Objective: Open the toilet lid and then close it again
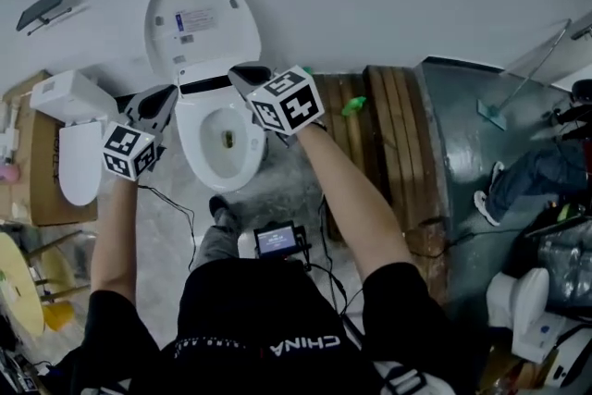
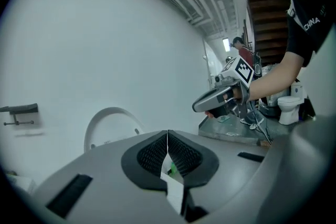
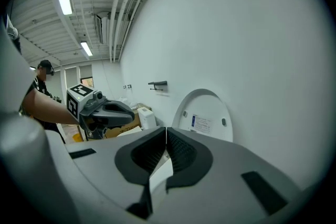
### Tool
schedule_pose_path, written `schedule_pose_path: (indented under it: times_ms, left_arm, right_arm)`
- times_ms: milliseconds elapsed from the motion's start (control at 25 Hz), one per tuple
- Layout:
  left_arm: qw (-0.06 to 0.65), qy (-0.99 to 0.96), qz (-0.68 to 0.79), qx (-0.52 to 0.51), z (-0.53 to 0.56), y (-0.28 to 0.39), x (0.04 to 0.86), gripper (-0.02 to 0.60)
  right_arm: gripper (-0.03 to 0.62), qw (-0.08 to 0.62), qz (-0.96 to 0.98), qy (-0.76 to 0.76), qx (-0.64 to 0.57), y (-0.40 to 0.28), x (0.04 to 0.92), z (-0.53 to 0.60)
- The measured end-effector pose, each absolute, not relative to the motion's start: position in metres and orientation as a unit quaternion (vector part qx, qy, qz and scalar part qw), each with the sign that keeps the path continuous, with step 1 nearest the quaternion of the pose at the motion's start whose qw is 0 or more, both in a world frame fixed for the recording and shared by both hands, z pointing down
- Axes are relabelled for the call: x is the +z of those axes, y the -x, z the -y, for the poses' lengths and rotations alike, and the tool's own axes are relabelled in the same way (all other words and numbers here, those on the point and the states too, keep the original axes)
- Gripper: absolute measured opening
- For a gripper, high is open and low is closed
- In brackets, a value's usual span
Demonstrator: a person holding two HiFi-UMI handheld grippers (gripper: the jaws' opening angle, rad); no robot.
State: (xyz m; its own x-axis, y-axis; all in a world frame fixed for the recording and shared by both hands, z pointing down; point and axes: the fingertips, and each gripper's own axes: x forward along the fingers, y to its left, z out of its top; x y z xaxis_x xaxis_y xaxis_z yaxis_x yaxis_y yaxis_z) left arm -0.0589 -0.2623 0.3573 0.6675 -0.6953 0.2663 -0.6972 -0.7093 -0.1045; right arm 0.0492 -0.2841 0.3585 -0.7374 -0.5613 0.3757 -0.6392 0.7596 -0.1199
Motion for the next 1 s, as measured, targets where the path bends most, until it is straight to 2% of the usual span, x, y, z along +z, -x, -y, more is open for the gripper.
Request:
schedule_pose_path:
  times_ms: [160,400,640,1000]
  left_arm:
    - [-0.001,-0.911,0.368,0.186,0.222,0.059,0.372,0.009]
    - [-0.014,-0.907,0.378,0.187,0.204,0.082,0.373,0.009]
    - [-0.015,-0.908,0.363,0.207,0.198,0.102,0.391,0.009]
    - [-0.023,-0.909,0.355,0.219,0.188,0.11,0.394,0.009]
  right_arm:
    - [0.017,0.176,0.921,-0.331,0.105,-0.051,0.365,0.251]
    - [0.014,0.192,0.909,-0.364,0.07,-0.038,0.367,0.237]
    - [0.014,0.254,0.892,-0.374,0.024,-0.014,0.38,0.223]
    - [0.014,0.27,0.895,-0.353,0.024,0.006,0.393,0.209]
